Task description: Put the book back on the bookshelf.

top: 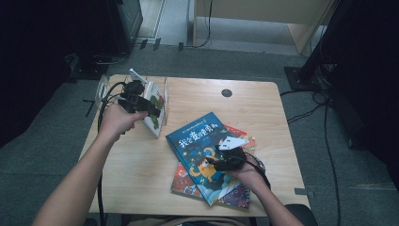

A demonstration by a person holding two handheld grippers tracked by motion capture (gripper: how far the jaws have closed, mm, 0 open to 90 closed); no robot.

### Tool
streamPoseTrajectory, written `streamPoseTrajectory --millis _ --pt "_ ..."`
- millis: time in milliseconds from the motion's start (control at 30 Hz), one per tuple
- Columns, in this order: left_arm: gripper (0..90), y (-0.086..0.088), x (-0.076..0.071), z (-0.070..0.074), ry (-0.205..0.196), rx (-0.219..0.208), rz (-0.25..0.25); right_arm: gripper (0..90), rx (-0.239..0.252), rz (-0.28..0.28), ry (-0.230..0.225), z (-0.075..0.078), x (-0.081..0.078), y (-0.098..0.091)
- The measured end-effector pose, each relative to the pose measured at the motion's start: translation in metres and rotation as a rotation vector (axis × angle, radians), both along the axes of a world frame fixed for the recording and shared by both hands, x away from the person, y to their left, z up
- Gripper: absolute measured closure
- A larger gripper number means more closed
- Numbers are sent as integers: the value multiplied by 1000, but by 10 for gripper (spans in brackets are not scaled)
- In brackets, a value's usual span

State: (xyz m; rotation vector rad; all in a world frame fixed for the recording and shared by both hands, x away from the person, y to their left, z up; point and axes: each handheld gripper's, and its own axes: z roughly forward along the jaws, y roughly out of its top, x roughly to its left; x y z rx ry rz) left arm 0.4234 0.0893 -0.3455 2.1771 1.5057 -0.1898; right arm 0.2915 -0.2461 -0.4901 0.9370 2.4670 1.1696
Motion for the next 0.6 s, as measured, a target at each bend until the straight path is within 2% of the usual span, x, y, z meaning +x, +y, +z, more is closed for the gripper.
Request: streamPoseTrajectory --millis 67,167,400,533,600 --pt "534 0 -4 -3 -8 -14 -7 382 0 -3 0 0 1 -1" --pt "529 -1 -10 -7 -26 -7 -13 387 -2 -5 1 1 1 -3" --pt "517 -3 -25 -17 -51 -48 -32 399 5 -18 20 2 3 -5" --pt "515 -5 -33 -23 -89 -43 -39 416 10 -17 21 2 3 -6" --pt "515 -7 -38 -26 -106 -30 -61 415 14 -18 23 2 3 -6"
